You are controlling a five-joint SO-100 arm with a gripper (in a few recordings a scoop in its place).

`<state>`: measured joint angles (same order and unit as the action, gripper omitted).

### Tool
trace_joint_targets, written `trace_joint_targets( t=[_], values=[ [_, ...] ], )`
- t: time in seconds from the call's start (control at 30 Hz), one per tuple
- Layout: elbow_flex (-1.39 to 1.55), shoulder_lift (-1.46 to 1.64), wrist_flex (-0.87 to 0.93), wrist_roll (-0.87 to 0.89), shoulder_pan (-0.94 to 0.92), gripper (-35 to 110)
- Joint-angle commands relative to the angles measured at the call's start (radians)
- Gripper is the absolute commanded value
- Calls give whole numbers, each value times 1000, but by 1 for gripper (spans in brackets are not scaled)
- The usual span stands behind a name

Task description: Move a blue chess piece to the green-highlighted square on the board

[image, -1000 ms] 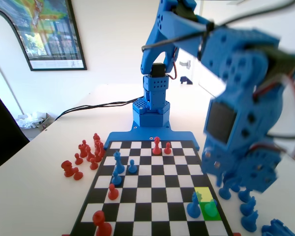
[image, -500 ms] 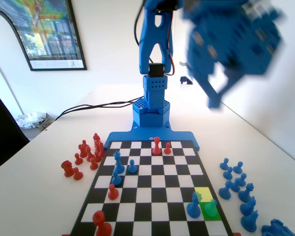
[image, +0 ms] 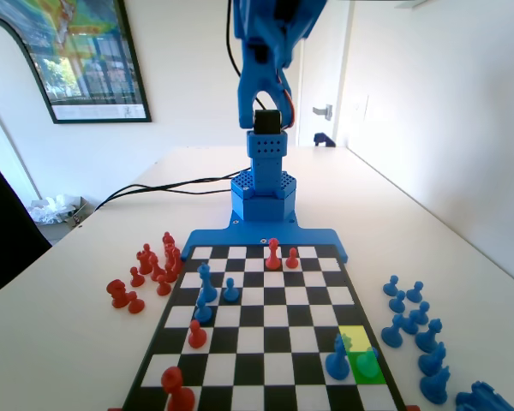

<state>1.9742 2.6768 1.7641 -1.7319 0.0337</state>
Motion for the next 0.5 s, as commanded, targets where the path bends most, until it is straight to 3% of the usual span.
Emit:
trace_joint_targets(
  t=[0.0,0.47],
  values=[
    [74,103,-29,-25,5,1],
    [201,238,-156,-8,-11,1]
  ],
)
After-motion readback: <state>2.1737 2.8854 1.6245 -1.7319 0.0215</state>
